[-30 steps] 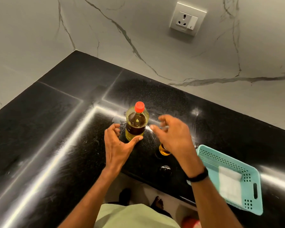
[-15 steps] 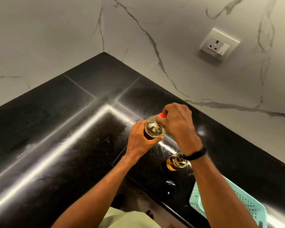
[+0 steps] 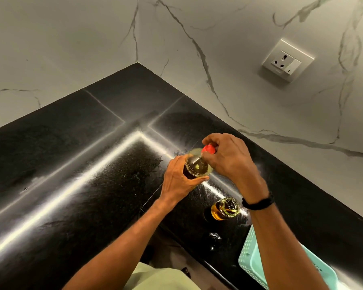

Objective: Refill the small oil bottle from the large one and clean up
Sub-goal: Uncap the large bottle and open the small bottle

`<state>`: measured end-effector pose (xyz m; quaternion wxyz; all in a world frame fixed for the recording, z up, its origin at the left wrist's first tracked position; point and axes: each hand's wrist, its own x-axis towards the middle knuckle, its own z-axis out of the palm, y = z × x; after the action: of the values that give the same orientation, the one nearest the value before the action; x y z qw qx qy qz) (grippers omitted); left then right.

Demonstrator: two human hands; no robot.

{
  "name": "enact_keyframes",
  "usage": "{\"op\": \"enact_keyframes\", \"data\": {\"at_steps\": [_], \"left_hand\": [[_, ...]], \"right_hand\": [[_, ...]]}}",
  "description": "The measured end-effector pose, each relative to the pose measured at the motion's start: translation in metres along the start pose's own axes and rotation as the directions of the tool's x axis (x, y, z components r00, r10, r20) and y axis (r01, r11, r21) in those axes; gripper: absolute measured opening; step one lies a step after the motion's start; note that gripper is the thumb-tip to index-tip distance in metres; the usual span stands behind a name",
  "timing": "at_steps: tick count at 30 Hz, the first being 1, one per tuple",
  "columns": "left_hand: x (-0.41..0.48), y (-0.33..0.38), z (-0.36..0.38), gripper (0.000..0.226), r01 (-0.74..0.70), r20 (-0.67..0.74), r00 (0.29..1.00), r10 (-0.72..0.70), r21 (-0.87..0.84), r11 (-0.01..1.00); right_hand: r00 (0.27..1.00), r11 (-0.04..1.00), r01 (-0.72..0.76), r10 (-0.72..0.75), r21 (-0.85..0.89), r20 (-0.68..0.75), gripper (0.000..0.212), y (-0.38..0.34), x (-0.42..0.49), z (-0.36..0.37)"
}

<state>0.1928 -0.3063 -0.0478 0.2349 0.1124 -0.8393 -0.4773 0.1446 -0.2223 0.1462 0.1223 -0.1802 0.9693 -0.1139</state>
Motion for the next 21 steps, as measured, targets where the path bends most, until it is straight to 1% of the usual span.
{"op": "enact_keyframes", "data": {"at_steps": [3, 6, 9, 13, 14, 15, 17, 19, 21], "left_hand": [[-0.001, -0.001, 0.001, 0.079, 0.001, 0.003, 1.000, -0.001, -0.001, 1.000], [0.000, -0.001, 0.001, 0.080, 0.003, 0.003, 1.000, -0.003, 0.002, 1.000], [0.000, -0.001, 0.000, 0.078, 0.004, 0.011, 1.000, -0.004, 0.005, 1.000], [0.003, -0.003, -0.001, 0.079, 0.000, 0.041, 0.999, -0.001, 0.028, 1.000], [0.003, -0.003, -0.001, 0.078, -0.004, 0.049, 0.999, 0.003, 0.033, 0.999], [0.004, -0.004, -0.001, 0.078, -0.012, 0.053, 0.999, 0.010, 0.032, 0.999], [0.006, -0.004, -0.001, 0.078, -0.034, 0.061, 0.998, 0.032, 0.021, 0.999], [0.009, -0.005, -0.001, 0.079, -0.044, 0.080, 0.996, 0.043, 0.020, 0.999], [0.011, -0.006, -0.001, 0.080, -0.044, 0.093, 0.995, 0.041, 0.025, 0.999]], "right_hand": [[0.999, 1.000, 0.017, -0.017, -0.005, -0.046, 0.030, 0.001, 0.001, 0.003], [0.998, 0.999, 0.037, -0.036, 0.021, -0.055, 0.029, 0.001, -0.001, 0.004], [0.992, 0.997, 0.049, -0.041, 0.057, -0.121, 0.030, 0.002, -0.006, -0.001], [0.972, 0.977, 0.077, -0.029, 0.198, -0.235, 0.029, 0.011, -0.026, -0.012], [0.971, 0.972, 0.069, -0.014, 0.224, -0.238, 0.026, 0.015, -0.033, -0.011], [0.976, 0.970, 0.042, 0.011, 0.239, -0.217, 0.025, 0.017, -0.041, -0.005], [0.989, 0.965, -0.054, 0.087, 0.257, -0.122, 0.021, 0.026, -0.056, 0.020], [0.985, 0.953, -0.169, 0.169, 0.251, 0.021, 0.019, 0.036, -0.065, 0.064], [0.966, 0.953, -0.236, 0.209, 0.188, 0.153, 0.024, 0.047, -0.069, 0.119]]}}
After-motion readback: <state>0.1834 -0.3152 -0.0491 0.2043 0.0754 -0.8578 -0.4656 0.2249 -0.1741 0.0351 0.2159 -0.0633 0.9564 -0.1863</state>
